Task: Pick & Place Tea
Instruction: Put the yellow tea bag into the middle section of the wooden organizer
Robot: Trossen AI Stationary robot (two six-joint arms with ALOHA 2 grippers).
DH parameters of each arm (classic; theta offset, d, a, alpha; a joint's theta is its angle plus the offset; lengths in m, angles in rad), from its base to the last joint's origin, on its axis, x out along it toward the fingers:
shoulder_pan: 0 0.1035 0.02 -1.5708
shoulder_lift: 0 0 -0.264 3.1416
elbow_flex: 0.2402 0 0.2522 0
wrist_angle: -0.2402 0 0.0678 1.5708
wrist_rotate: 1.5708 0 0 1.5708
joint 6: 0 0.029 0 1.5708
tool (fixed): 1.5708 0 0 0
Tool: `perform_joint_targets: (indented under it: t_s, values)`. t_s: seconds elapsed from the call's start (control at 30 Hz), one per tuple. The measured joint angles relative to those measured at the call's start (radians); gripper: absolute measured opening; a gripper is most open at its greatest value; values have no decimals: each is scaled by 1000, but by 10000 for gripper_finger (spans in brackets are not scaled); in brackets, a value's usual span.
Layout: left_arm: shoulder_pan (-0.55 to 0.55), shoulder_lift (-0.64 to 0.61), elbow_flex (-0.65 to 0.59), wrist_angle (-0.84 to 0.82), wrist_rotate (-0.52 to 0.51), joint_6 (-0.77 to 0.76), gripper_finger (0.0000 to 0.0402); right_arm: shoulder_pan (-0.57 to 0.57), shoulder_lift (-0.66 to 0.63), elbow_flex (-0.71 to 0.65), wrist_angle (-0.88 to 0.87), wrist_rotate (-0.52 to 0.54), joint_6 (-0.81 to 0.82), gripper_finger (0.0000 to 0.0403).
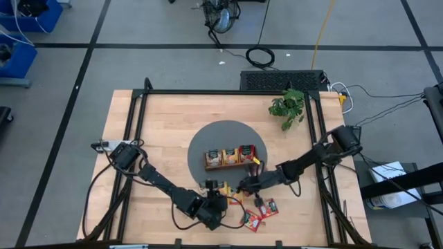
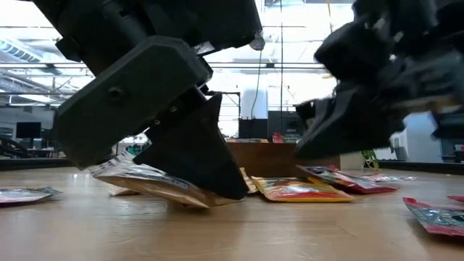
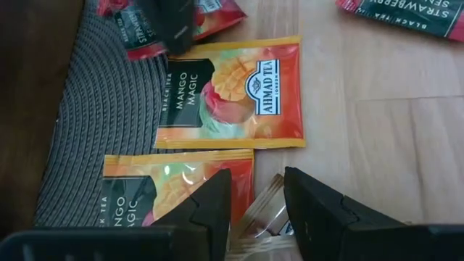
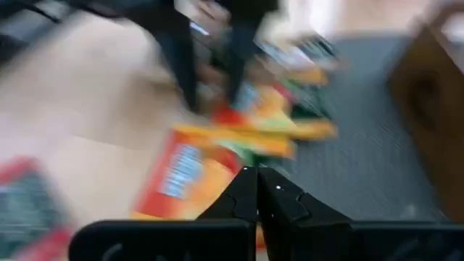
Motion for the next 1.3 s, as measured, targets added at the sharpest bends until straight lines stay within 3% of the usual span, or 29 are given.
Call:
perform_joint_targets:
  t_s: [0.3, 0.77, 0.97, 1.17, 1.3]
  values:
    - [-8, 0, 0, -21, 2, -26, 134, -14, -24, 4, -211, 59, 118, 0]
    - [-39, -7, 3, 49, 12, 114, 134, 49, -97, 2, -146, 57, 54, 0]
    - [-32, -27, 17, 300, -1, 236, 134, 57, -111, 2, -164, 159, 63, 0]
    - [20, -11, 14, 226, 9, 151, 134, 42, -106, 1, -191, 151, 88, 0]
    - [45, 16, 15, 214, 31, 121, 134, 26, -107, 2, -241, 75, 103, 0]
